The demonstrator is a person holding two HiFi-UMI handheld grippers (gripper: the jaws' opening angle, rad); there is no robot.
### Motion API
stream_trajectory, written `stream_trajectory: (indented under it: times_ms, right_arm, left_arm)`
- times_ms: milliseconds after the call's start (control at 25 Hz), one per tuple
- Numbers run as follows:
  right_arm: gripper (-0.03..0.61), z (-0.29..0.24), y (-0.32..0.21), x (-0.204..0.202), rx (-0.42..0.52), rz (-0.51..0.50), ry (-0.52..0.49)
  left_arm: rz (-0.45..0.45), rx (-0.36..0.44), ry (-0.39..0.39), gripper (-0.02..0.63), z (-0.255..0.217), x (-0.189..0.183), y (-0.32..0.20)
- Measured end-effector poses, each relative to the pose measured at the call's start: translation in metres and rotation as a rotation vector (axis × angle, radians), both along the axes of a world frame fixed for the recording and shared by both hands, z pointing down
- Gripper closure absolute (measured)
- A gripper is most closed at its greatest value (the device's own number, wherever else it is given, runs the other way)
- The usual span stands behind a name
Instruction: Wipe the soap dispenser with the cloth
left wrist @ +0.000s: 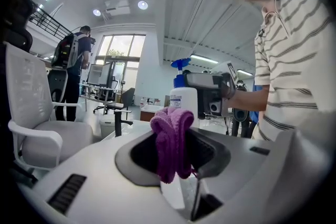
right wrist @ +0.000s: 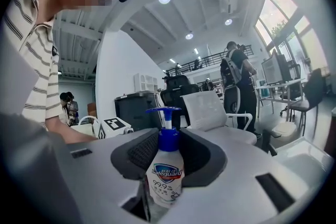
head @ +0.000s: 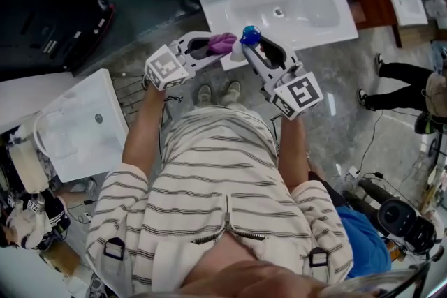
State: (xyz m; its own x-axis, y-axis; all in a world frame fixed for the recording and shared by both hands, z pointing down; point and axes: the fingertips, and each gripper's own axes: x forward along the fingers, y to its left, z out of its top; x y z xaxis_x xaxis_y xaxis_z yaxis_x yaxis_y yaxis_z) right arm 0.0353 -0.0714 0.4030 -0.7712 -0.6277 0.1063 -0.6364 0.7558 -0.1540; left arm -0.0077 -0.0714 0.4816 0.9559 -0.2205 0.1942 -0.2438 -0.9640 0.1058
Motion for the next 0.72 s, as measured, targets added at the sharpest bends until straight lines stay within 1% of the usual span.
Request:
stream_trajectory:
  times_ms: [120, 200, 320, 480, 560, 720]
  right_arm:
    - [0.446, 0.003, -0.004, 0.003, -0.011, 0.037, 0.004]
    - [0.446, 0.006, -0.008, 0.006, -0.025, 0.075, 0.023]
    - [0.446, 0.013, -0.013, 0.009, -0.045, 0.129, 0.051]
    - [0.446, 0.018, -0.019, 0.013, -0.062, 0.194, 0.037]
    - [0.446, 0.018, -0.022, 0.015, -0.059, 0.225, 0.032]
    - [0.446, 0.02, -0.03, 0.021, -0.042, 0.284, 0.024]
  left_arm:
    - [-0.031, 0.009, 0.017, 0.483, -0.008, -0.003, 0.0]
    - [-0.068, 0.02, 0.025, 0.483, -0.013, -0.004, -0.002]
    - [-0.147, 0.04, 0.014, 0.482, -0.016, -0.004, -0.007]
    - [-0.243, 0.029, 0.018, 0.483, -0.015, -0.004, -0.012]
    - [-0.29, 0.014, 0.027, 0.483, -0.016, -0.005, -0.013]
    - [-0.382, 0.02, 0.025, 0.483, -0.017, -0.004, -0.019]
